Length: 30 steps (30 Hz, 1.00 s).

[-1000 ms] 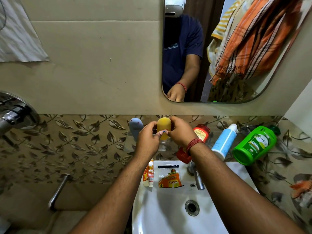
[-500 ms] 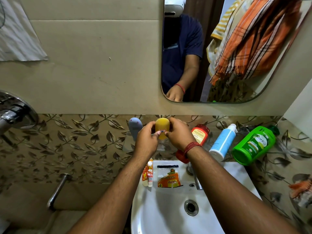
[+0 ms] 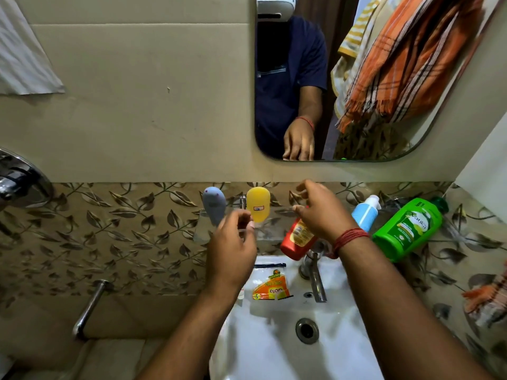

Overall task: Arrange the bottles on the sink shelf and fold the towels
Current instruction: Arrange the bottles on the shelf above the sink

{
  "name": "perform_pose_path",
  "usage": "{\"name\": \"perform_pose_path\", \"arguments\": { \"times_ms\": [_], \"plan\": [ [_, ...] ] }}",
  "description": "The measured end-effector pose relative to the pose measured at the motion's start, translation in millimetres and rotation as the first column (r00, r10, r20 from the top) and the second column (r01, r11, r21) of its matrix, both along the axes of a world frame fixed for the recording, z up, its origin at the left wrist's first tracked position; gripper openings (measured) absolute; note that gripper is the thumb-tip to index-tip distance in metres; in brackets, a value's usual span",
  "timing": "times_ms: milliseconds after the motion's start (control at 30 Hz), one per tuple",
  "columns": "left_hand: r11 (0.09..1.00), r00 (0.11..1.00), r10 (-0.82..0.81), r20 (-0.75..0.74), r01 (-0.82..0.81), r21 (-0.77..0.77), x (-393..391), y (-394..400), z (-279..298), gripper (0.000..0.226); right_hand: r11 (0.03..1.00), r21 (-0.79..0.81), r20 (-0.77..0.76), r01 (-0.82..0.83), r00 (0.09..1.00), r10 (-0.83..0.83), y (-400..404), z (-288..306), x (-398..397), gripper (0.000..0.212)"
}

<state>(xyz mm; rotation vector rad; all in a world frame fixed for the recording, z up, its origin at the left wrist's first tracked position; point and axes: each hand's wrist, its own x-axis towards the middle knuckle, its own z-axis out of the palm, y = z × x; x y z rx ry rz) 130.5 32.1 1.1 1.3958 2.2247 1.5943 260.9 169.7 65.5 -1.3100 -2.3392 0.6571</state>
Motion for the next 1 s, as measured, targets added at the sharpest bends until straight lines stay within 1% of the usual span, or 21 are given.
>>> {"name": "perform_pose_path", "arguments": {
  "times_ms": [100, 167, 267, 367, 433, 467, 533, 633, 667, 733, 800, 900, 1000],
  "plan": [
    [0.974, 0.977, -0.212, -0.017, 0.21, -0.086, 19.6, 11.1, 7.9, 0.018, 1.0, 0.003, 0.156, 0.023, 0.988, -0.023, 5.6, 8.1, 25.0, 0.035],
    [0.951, 0.96, -0.28, -0.027, 0.273, -0.148, 28.9, 28.1, 18.0, 0.025, 0.999, 0.021, 0.249, 0.03, 0.968, -0.035, 7.6, 11.6, 35.2, 0.032],
    [0.913, 0.946, -0.317, -0.066, 0.285, -0.293, 37.0, 54.6, 26.2, 0.036, 0.999, 0.001, 0.333, 0.037, 0.942, -0.035, 6.6, 12.1, 38.6, 0.027],
    [0.825, 0.933, -0.34, -0.119, 0.235, -0.514, 42.6, 77.6, 30.1, 0.039, 1.0, -0.008, 0.406, 0.004, 0.914, 0.0, 8.1, 9.1, 30.1, 0.026],
    [0.763, 0.925, -0.359, -0.121, 0.216, -0.61, 44.9, 88.1, 31.8, 0.036, 0.999, -0.021, 0.456, -0.046, 0.888, 0.051, 7.3, 5.0, 22.4, 0.026],
    [0.738, 0.925, -0.366, -0.105, 0.22, -0.637, 45.1, 91.3, 32.1, 0.035, 0.997, -0.037, 0.481, -0.071, 0.873, 0.08, 7.1, 1.6, 18.7, 0.027],
    [0.711, 0.926, -0.373, -0.062, 0.242, -0.661, 44.2, 94.7, 33.1, 0.037, 0.995, -0.061, 0.485, -0.084, 0.869, 0.103, 6.7, -5.0, 10.4, 0.028],
    [0.719, 0.923, -0.385, -0.016, 0.289, -0.633, 44.1, 96.8, 35.9, 0.037, 0.988, -0.14, 0.522, -0.062, 0.843, 0.127, 4.4, -11.4, 1.4, 0.038],
    [0.722, 0.923, -0.384, -0.009, 0.294, -0.626, 43.9, 96.3, 37.5, 0.037, 0.987, -0.154, 0.498, -0.035, 0.86, 0.108, 3.8, -14.3, 1.0, 0.042],
    [0.737, 0.928, -0.371, -0.001, 0.294, -0.608, 42.5, 93.7, 38.8, 0.033, 0.986, -0.166, 0.39, 0.011, 0.919, 0.055, 0.9, -19.0, 2.0, 0.043],
    [0.76, 0.935, -0.353, 0.014, 0.295, -0.579, 39.4, 88.4, 38.3, 0.031, 0.979, -0.201, 0.292, 0.037, 0.956, 0.023, -5.9, -19.8, 7.8, 0.047],
    [0.784, 0.945, -0.324, 0.049, 0.298, -0.545, 35.4, 77.1, 36.8, 0.038, 0.954, -0.299, 0.182, 0.039, 0.983, 0.017, -16.8, -19.8, 17.6, 0.063],
    [0.809, 0.947, -0.298, 0.119, 0.316, -0.496, 33.2, 63.6, 36.7, 0.045, 0.944, -0.326, 0.054, 0.039, 0.998, -0.022, -31.3, -17.1, 27.2, 0.068]
  ]
}}
